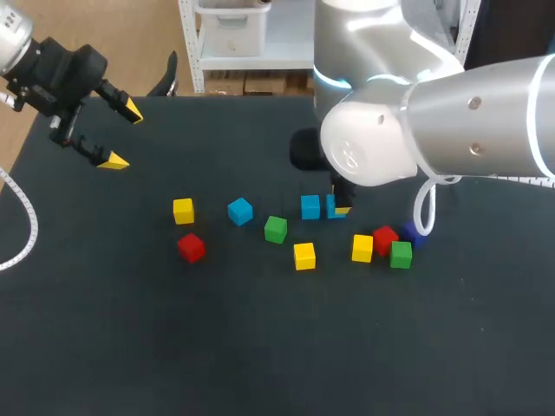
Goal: Place the blue cubes, place green cubes on the blue cubes, place the yellow cubes on the green cubes, then place the red cubes on the yellow cubes, and place purple cube on the red cubes.
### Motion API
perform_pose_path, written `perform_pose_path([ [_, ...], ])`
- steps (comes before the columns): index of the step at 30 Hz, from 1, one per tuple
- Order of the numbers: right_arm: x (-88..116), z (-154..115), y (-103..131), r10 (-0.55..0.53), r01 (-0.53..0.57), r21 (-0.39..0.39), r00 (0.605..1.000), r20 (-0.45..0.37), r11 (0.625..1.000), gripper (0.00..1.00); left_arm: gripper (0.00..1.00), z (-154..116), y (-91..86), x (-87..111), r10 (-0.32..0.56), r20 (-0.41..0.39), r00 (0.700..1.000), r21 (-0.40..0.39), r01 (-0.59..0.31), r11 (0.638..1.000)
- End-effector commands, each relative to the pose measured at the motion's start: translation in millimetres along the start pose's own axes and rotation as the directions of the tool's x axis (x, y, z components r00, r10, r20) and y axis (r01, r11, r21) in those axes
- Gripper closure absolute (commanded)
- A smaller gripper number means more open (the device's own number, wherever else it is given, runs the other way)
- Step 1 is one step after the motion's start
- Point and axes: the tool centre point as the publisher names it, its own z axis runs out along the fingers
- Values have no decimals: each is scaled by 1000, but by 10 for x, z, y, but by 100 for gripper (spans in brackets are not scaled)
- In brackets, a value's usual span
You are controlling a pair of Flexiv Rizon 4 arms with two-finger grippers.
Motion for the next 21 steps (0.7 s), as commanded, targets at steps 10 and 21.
perform_pose_path([
  [10, 11, 9, -5, 0, 0, -6, 1000, 1, 1000, 81, 0, 2, 4, 6, 2, 0, 1000, 0, -2, 1000],
  [21, 26, 2, -7, 0, 0, -7, 1000, 3, 1000, 62, 0, 2, 4, 6, 2, 0, 1000, 0, -2, 1000],
])
